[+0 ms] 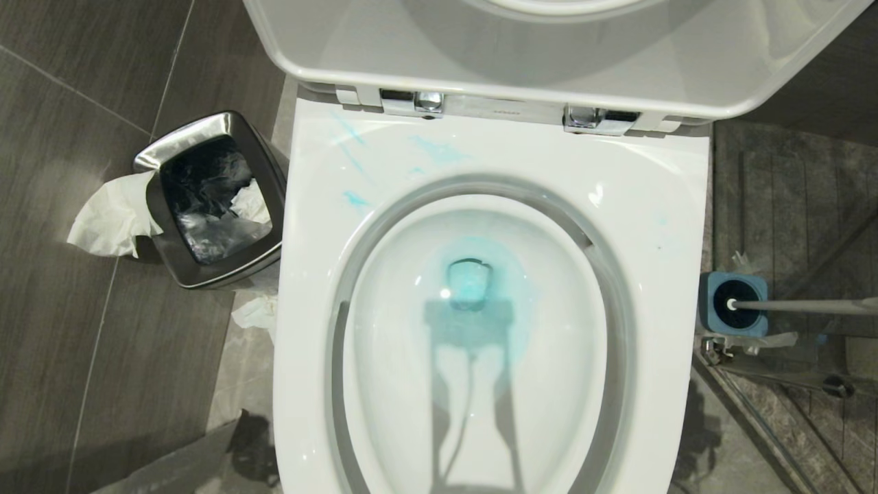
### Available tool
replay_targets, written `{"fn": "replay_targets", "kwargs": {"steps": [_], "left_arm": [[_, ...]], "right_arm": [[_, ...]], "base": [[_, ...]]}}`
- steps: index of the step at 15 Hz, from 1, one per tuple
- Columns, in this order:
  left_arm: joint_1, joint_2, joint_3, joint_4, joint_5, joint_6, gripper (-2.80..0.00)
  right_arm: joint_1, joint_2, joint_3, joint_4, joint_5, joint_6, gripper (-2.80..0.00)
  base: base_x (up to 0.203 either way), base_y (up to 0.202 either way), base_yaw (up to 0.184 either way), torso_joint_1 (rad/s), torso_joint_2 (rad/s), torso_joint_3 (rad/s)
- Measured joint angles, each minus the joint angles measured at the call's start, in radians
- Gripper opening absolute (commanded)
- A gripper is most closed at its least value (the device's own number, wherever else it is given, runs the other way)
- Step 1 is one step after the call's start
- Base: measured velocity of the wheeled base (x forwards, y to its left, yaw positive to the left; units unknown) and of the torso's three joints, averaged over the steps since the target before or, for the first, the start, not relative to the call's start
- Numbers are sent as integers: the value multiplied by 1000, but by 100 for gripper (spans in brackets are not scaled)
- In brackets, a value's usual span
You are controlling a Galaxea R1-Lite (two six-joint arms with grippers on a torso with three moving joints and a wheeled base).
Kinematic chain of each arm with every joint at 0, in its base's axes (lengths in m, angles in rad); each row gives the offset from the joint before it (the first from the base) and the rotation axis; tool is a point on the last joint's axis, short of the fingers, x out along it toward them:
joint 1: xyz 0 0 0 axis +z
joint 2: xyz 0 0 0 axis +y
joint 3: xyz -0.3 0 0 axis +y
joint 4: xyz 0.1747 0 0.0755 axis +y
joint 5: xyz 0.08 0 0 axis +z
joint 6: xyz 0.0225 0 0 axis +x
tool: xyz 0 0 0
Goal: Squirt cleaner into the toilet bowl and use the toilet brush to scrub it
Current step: Scrub the toilet bowl
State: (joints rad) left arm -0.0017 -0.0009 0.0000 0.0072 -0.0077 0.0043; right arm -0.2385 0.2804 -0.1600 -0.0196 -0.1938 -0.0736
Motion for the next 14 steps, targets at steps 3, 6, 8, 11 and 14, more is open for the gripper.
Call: {"fn": "replay_targets", "kwargs": {"steps": [3,6,8,11,14], "left_arm": [[0,0,0,0,0,1,-280],[0,0,0,0,0,0,-280],[0,0,0,0,0,0,-280],[0,0,0,0,0,1,-280],[0,0,0,0,0,0,-280]], "right_arm": [[0,0,4,-1,2,1,-280],[0,1,7,0,4,-2,-280],[0,1,9,-1,3,-2,0],[0,1,16,-1,0,-2,0],[0,1,22,-1,2,1,0]], "base": [[0,0,0,0,0,0],[0,0,0,0,0,0],[0,0,0,0,0,0],[0,0,0,0,0,0],[0,0,0,0,0,0]]}}
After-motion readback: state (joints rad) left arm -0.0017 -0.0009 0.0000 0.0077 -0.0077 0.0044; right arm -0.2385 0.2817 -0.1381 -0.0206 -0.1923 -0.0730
